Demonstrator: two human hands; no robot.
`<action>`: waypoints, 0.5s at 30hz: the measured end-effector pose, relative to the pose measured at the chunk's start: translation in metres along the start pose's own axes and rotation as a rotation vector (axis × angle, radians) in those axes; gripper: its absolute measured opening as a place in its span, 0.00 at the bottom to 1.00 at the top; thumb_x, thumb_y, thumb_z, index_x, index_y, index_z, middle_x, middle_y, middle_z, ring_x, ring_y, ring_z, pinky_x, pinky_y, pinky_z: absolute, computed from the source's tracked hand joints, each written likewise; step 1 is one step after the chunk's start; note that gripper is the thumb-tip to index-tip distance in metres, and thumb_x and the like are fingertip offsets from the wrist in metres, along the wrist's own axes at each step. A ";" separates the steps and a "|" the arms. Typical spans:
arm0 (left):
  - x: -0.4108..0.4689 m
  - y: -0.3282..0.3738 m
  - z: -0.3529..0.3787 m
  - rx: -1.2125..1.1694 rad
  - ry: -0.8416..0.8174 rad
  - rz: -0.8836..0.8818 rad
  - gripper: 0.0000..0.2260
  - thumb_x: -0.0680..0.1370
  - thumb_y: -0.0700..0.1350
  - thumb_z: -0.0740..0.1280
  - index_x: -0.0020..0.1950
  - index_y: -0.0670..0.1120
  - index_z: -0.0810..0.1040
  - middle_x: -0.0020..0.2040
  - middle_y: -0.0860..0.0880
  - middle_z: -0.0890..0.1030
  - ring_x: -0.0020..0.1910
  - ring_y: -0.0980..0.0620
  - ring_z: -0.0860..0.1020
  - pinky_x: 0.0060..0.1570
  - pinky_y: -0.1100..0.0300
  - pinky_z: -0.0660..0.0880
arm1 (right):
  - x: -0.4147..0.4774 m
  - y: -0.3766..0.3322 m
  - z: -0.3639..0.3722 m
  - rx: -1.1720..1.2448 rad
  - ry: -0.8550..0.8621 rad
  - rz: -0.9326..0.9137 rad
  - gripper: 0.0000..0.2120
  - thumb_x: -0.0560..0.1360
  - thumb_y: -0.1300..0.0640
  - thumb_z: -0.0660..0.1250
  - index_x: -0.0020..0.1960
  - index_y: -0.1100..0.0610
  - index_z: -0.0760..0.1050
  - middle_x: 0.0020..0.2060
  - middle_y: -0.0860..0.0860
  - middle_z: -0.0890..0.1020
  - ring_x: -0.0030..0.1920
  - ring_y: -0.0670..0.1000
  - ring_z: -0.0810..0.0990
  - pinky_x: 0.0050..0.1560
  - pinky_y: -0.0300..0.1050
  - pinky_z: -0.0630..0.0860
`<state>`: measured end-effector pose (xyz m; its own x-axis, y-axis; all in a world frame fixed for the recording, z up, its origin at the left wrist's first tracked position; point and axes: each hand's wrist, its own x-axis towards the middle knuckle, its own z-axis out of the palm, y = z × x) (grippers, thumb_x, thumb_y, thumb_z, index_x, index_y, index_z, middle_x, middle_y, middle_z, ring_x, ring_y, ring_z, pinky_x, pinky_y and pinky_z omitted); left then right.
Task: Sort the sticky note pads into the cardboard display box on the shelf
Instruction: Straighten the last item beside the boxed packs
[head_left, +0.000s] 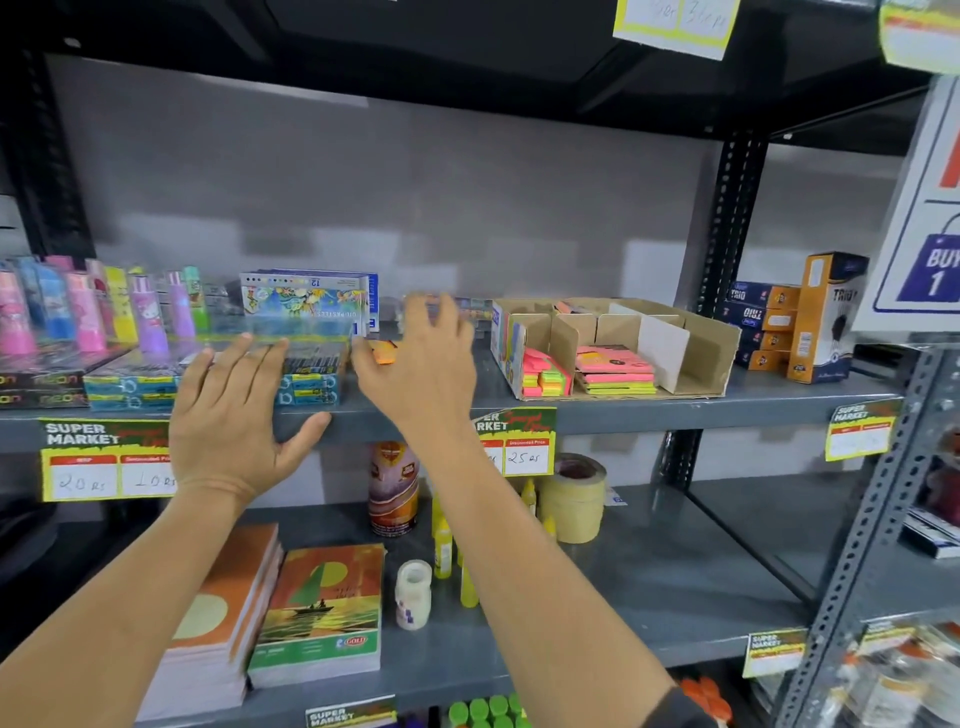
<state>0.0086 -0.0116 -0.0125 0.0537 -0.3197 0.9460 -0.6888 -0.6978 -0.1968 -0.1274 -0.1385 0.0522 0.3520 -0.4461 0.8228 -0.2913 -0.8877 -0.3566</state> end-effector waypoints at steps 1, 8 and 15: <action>0.000 0.000 0.000 0.001 0.000 0.001 0.33 0.78 0.64 0.54 0.69 0.38 0.72 0.61 0.37 0.79 0.65 0.38 0.74 0.69 0.43 0.64 | 0.003 -0.003 0.006 -0.037 -0.078 0.020 0.30 0.71 0.40 0.65 0.65 0.57 0.67 0.66 0.61 0.69 0.61 0.63 0.67 0.53 0.54 0.72; 0.001 0.000 0.001 0.001 0.010 -0.001 0.33 0.78 0.64 0.54 0.69 0.38 0.73 0.61 0.37 0.79 0.65 0.38 0.74 0.69 0.43 0.65 | 0.027 -0.002 0.023 -0.112 -0.362 0.144 0.32 0.71 0.37 0.66 0.67 0.54 0.64 0.65 0.65 0.68 0.63 0.66 0.67 0.57 0.57 0.70; -0.001 0.000 0.004 -0.007 0.029 -0.011 0.33 0.78 0.64 0.55 0.69 0.39 0.73 0.61 0.38 0.79 0.67 0.40 0.74 0.69 0.44 0.65 | 0.037 0.005 0.039 -0.230 -0.547 0.230 0.35 0.67 0.36 0.69 0.66 0.56 0.68 0.63 0.63 0.71 0.62 0.62 0.71 0.58 0.54 0.71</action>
<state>0.0120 -0.0139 -0.0142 0.0401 -0.2930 0.9553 -0.6930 -0.6968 -0.1847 -0.0817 -0.1641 0.0633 0.6436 -0.6701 0.3698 -0.5759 -0.7422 -0.3427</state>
